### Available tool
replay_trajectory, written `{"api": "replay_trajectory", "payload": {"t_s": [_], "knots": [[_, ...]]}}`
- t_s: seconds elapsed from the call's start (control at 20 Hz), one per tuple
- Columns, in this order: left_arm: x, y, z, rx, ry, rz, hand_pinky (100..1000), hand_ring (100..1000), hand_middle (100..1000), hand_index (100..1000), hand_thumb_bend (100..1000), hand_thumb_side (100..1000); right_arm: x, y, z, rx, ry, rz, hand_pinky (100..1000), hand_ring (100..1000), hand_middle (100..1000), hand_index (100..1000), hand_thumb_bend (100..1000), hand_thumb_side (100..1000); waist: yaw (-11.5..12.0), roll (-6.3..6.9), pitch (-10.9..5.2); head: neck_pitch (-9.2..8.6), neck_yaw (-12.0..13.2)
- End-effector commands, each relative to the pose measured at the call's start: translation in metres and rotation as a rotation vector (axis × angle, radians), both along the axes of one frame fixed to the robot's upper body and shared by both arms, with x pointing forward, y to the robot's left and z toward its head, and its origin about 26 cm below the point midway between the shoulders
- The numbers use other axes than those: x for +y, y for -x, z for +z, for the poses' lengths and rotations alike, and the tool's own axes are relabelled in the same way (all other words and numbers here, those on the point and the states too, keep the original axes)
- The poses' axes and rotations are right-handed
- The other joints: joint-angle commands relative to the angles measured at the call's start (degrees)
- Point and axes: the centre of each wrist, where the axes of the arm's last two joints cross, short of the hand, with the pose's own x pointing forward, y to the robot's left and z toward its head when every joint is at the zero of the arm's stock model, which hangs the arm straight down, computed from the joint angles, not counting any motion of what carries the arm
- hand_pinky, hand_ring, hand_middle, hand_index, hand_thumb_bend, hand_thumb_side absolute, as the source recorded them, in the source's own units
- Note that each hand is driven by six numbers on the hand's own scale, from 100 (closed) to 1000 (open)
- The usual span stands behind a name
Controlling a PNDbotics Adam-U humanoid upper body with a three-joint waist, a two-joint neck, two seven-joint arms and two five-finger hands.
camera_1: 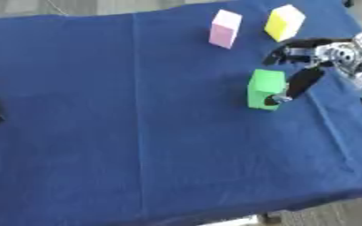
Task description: Pick up the objects with one hand, pass them to the other hand, and then place them into the box on the other side of the table.
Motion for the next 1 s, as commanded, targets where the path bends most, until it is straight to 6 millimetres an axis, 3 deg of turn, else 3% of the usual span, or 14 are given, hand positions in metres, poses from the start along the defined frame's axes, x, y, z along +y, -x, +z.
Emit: {"api": "replay_trajectory", "payload": {"t_s": [0.05,0.75,1.0], "knots": [[0.002,0.001,0.012,-0.03,-0.019,-0.005,775,725,761,891,611,649,-0.005,-0.002,0.009,-0.022,0.027,-0.012,918,919,894,899,557,322,0.1,0.0,0.13,0.13,-0.3],[0.002,0.002,0.011,-0.03,-0.015,-0.003,777,726,762,891,609,650,-0.01,-0.014,-0.001,-0.002,0.053,-0.031,918,915,892,897,561,287,0.14,0.24,0.65,-0.29,-0.69],[0.002,0.002,0.01,-0.029,-0.011,-0.002,777,726,762,891,608,651,-0.011,-0.015,-0.002,-0.003,0.041,-0.027,914,905,841,864,553,271,0.02,0.3,0.73,-0.31,-0.78]]}}
